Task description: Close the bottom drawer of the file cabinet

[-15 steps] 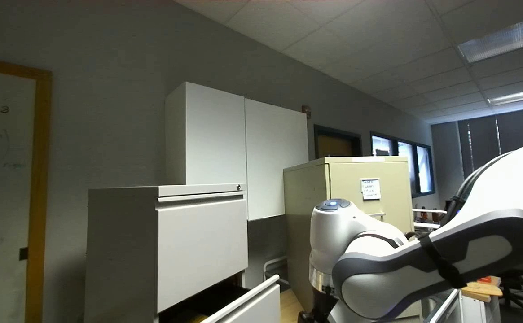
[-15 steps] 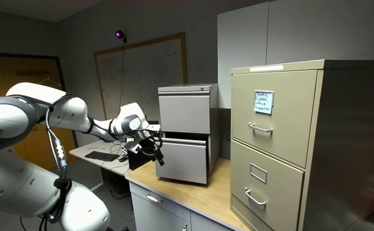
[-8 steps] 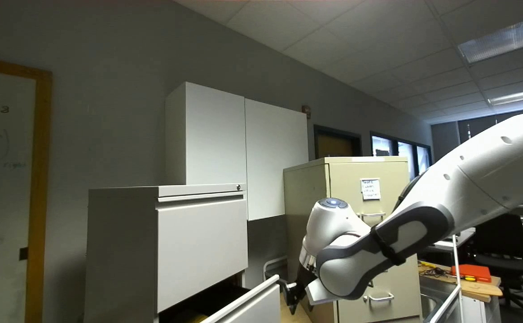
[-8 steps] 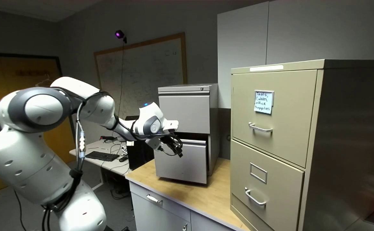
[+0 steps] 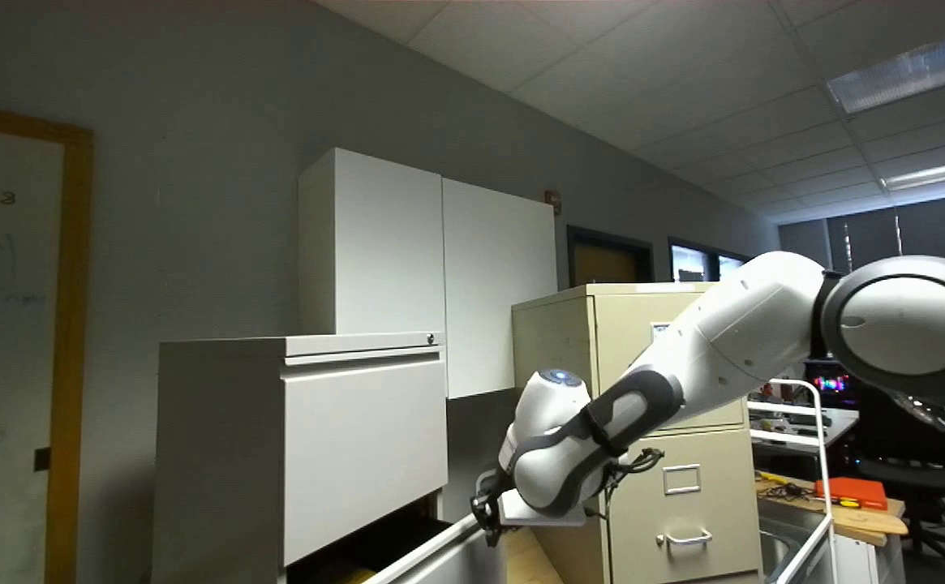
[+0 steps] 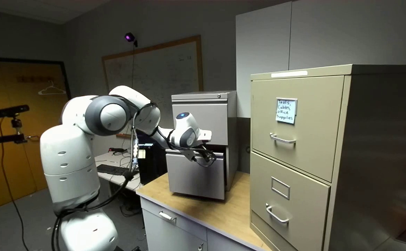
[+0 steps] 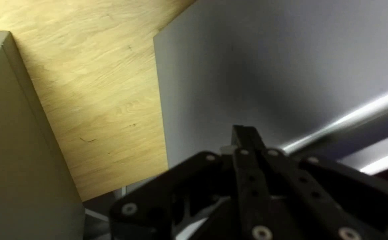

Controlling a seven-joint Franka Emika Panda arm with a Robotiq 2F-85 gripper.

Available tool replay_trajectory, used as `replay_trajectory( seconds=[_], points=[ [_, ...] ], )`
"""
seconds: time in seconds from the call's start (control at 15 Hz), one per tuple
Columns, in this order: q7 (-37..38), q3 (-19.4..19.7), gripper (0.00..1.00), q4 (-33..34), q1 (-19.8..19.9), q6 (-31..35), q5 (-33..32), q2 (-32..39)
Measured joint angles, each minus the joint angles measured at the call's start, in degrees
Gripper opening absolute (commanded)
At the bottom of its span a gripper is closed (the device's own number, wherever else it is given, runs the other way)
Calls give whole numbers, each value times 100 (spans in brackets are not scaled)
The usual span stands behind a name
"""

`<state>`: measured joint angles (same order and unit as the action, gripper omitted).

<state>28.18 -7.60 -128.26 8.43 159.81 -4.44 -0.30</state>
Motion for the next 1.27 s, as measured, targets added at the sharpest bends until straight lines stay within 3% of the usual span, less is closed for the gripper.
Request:
replay_trajectory(
  seconds=[0.27,0.6,1.27],
  points=[
    [-567,254,0,657,-320,-81,906,570],
    [-1184,256,0,1693,-497,-231,1939,1230],
    [-1579,198,0,3371,-526,-863,2432,2361]
  ],
)
